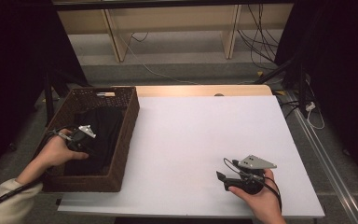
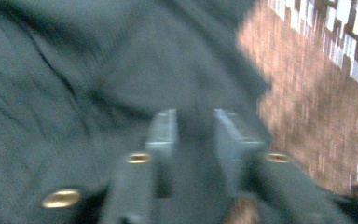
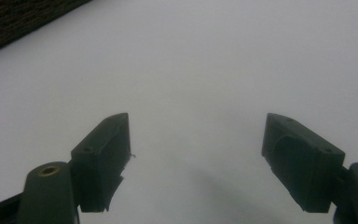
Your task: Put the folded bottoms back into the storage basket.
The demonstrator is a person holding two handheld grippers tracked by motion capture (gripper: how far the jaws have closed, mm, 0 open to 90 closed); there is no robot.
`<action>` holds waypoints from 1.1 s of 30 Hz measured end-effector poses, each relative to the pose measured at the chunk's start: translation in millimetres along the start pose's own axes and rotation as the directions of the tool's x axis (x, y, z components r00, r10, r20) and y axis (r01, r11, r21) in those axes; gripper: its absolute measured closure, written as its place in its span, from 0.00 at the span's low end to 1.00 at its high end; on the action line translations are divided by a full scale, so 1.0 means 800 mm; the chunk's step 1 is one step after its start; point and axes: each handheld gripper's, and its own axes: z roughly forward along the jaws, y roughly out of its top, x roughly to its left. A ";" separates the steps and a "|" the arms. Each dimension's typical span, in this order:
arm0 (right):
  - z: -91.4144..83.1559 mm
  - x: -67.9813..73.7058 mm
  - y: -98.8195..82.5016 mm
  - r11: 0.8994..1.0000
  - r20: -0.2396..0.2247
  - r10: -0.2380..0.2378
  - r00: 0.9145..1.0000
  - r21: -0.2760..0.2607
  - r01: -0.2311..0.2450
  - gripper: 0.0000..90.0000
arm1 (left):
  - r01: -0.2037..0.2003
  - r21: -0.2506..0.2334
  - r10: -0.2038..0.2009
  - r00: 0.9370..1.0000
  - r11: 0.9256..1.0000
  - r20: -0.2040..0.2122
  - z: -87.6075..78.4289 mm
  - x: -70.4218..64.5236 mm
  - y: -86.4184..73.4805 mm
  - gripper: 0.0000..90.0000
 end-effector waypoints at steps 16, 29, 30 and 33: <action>-0.002 -0.002 0.000 1.000 -0.001 0.001 1.000 0.001 -0.001 0.27 | 0.120 -0.047 -0.123 0.991 0.992 -0.056 0.063 -0.010 0.078 0.67; -0.001 -0.002 0.000 1.000 -0.001 -0.001 1.000 -0.001 0.001 0.27 | 0.191 0.044 -0.189 0.980 0.981 -0.057 0.057 -0.014 0.062 0.98; 0.000 -0.002 0.000 1.000 -0.001 0.000 1.000 -0.001 0.000 0.27 | 0.189 0.049 -0.186 0.981 0.981 -0.054 0.054 -0.014 0.059 0.98; 0.000 -0.002 -0.001 1.000 -0.001 0.001 1.000 0.001 -0.001 0.27 | 0.172 0.074 -0.168 0.985 0.982 -0.049 0.045 -0.015 0.051 0.98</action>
